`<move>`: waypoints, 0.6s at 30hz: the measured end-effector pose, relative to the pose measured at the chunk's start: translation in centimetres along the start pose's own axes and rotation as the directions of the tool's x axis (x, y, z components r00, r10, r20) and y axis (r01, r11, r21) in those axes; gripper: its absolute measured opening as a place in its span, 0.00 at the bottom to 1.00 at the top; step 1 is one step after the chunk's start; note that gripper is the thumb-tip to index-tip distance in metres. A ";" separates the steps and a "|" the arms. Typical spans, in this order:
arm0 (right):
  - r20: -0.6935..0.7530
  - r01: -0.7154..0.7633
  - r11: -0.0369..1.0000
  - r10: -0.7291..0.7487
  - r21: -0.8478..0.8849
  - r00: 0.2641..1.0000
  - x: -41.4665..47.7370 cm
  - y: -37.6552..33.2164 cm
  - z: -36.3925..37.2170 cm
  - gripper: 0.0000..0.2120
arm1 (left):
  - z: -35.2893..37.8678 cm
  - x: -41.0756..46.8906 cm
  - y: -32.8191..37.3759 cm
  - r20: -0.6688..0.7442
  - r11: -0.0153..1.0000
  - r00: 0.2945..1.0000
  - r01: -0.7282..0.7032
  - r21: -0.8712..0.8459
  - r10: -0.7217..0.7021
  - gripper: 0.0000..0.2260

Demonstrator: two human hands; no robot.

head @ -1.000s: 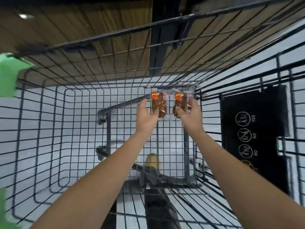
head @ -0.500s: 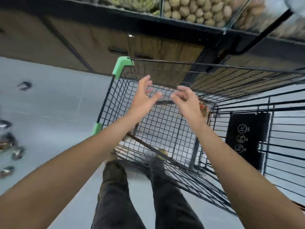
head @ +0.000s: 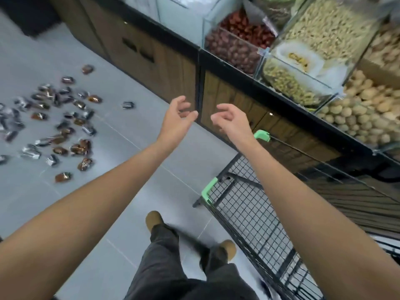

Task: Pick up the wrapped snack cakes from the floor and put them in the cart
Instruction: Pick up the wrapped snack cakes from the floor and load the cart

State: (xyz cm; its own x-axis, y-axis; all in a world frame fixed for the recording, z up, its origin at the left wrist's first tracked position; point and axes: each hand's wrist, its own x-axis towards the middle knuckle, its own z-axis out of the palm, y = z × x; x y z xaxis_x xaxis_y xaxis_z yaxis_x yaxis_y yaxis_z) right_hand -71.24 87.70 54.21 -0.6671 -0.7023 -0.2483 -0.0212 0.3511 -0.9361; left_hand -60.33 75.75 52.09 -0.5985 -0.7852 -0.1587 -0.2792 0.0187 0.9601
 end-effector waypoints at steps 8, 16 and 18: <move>0.144 0.070 0.991 -0.053 -0.118 0.988 5.1 -7.9 15.1 0.16 | -15.4 4.0 -1.5 -0.221 0.995 0.975 -0.034 -0.093 0.012 0.12; 0.285 0.099 0.989 -0.064 -0.112 0.956 8.2 -13.5 29.1 0.16 | -30.1 6.8 -3.1 -0.331 0.999 0.943 0.002 -0.037 -0.014 0.16; 0.340 0.102 0.989 -0.058 -0.111 0.939 8.5 -14.3 32.3 0.16 | -33.2 7.0 -3.7 -0.396 0.998 0.918 0.005 -0.060 -0.029 0.17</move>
State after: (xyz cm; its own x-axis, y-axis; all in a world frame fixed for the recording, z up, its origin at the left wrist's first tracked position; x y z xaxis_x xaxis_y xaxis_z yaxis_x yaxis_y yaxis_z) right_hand -52.56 56.70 57.45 -0.3721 -0.8902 -0.2630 -0.1712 0.3443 -0.9231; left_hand -38.51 49.65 55.12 -0.2438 -0.9664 -0.0818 -0.2367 -0.0226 0.9713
